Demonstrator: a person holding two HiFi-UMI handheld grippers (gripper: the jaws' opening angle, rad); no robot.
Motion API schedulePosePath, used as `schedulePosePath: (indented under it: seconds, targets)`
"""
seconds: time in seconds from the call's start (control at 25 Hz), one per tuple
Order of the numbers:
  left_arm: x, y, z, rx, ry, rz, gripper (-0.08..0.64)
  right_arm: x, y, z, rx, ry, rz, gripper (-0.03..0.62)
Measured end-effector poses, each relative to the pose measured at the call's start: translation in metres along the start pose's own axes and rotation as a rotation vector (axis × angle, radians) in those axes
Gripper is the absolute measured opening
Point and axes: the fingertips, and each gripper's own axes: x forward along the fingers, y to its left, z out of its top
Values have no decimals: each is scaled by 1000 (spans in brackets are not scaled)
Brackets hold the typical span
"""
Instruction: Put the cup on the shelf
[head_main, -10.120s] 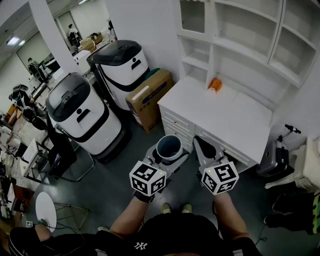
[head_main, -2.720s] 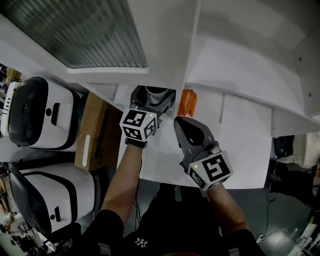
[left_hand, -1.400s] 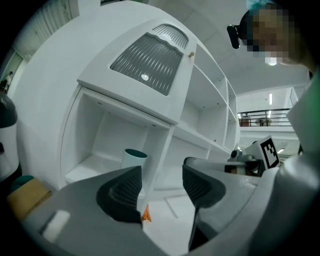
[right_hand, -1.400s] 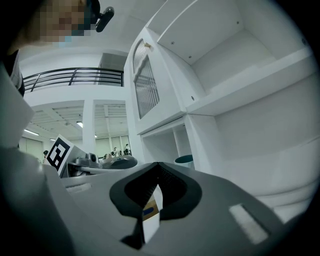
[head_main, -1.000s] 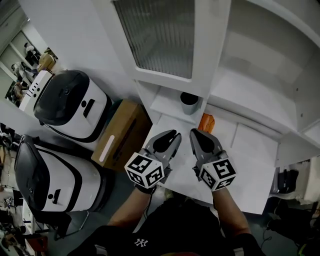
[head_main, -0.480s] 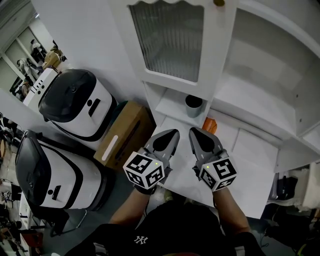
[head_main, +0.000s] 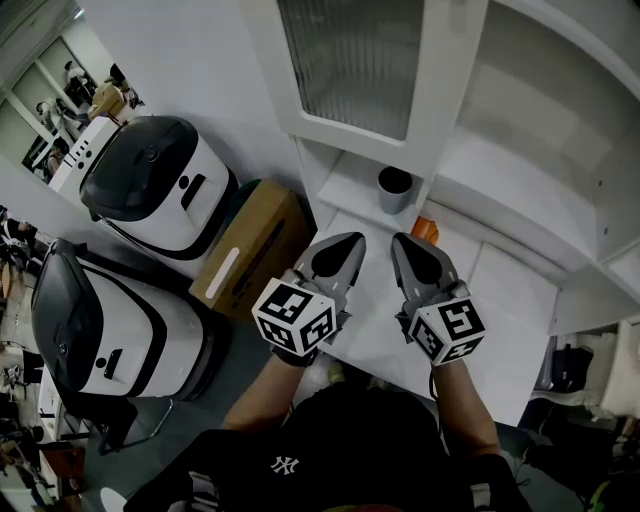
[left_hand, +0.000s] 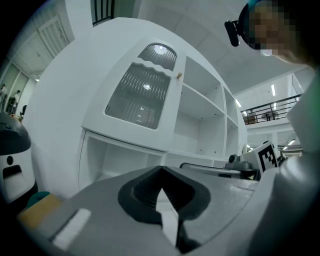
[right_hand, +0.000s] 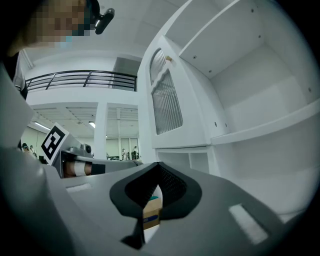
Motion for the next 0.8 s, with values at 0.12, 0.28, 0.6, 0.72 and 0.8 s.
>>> schedulePosePath:
  seconds: [0.12,0.28,0.6,0.72,0.8]
  targets:
    - [-3,-2,-1,1,-2,4,0,-2,4,-1,-5,4,-2,11]
    - [-4,-3,-1,8,-4,2,0,-2,7,0,-7,-1,-1,11]
    - [-11,-6,-4,-2,-6,5,0,-8,12,0,-15,4,-2,11]
    - [-12,-5,-4,0,-9,3,0,-7,14,-2,-18,7,-3,11]
    - [-14,-4,-4,2,-11,1,0,-7,16,-3,-19,9,-3,11]
